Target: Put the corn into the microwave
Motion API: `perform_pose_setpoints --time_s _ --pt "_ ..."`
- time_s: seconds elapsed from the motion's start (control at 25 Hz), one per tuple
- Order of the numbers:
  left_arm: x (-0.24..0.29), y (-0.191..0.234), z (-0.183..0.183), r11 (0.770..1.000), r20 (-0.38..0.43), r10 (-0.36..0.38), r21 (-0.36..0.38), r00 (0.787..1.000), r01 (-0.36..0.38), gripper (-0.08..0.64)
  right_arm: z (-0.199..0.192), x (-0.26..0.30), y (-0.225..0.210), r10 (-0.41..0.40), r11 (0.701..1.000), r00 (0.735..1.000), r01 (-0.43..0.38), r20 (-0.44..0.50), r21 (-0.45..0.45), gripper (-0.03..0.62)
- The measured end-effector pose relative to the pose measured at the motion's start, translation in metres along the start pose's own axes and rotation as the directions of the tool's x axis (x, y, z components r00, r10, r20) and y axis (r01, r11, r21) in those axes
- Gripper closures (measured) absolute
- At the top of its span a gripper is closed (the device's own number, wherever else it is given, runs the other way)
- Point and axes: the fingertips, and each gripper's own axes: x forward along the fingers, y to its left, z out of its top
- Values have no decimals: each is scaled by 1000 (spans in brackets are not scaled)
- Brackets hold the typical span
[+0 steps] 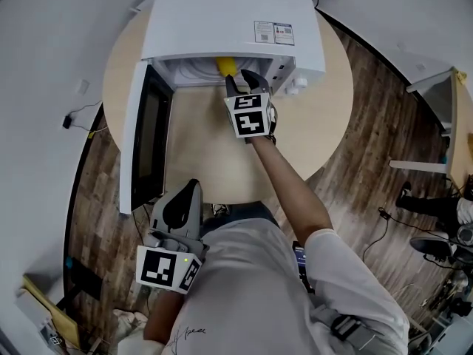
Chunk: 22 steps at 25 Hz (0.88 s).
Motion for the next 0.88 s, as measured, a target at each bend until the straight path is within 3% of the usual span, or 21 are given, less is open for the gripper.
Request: perform_pose_setpoints --time_s 0.52,0.72,0.88 --pt "-16 10 5 1000 45 27 9 999 -27 571 -11 -45 16 45 998 999 -45 -9 54 512" --pt "-22 14 5 1000 55 28 0 998 -28 571 -7 -68 18 48 995 999 -48 8 85 580" --pt "-25 18 5 1000 63 27 -12 998 -27 571 -11 -80 21 61 992 998 -60 1 114 580"
